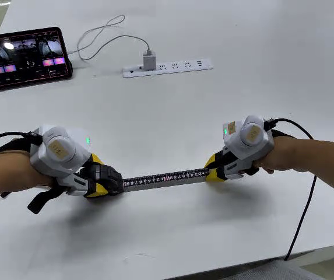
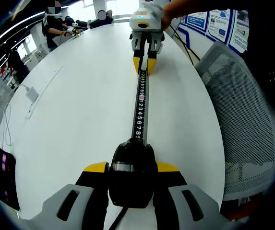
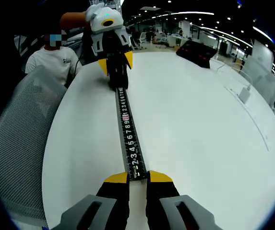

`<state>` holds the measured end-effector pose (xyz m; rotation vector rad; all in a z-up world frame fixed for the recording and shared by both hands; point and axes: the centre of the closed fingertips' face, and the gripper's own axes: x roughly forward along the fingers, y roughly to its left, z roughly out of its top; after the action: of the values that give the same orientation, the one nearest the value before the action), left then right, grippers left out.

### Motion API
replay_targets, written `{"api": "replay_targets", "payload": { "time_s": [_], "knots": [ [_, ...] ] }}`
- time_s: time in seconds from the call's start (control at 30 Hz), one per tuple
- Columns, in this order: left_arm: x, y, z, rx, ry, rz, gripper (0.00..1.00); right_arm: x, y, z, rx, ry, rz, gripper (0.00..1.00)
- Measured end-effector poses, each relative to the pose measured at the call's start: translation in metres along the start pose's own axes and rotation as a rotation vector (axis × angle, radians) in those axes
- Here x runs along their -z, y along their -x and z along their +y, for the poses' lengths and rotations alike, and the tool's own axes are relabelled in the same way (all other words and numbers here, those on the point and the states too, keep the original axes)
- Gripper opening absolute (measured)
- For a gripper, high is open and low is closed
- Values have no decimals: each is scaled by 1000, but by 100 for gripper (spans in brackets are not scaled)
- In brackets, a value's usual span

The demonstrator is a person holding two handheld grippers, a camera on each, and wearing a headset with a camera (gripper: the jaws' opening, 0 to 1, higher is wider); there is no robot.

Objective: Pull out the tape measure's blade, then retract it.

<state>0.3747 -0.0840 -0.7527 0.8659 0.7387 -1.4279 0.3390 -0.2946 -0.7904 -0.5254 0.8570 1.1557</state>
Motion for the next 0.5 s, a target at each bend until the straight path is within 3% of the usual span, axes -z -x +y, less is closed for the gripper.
{"api": "replay_targets", "payload": {
  "time_s": [0.5],
  "knots": [
    [0, 0, 0, 0, -1, 0, 30, 7, 4, -1, 6, -4, 5, 8]
  ]
}}
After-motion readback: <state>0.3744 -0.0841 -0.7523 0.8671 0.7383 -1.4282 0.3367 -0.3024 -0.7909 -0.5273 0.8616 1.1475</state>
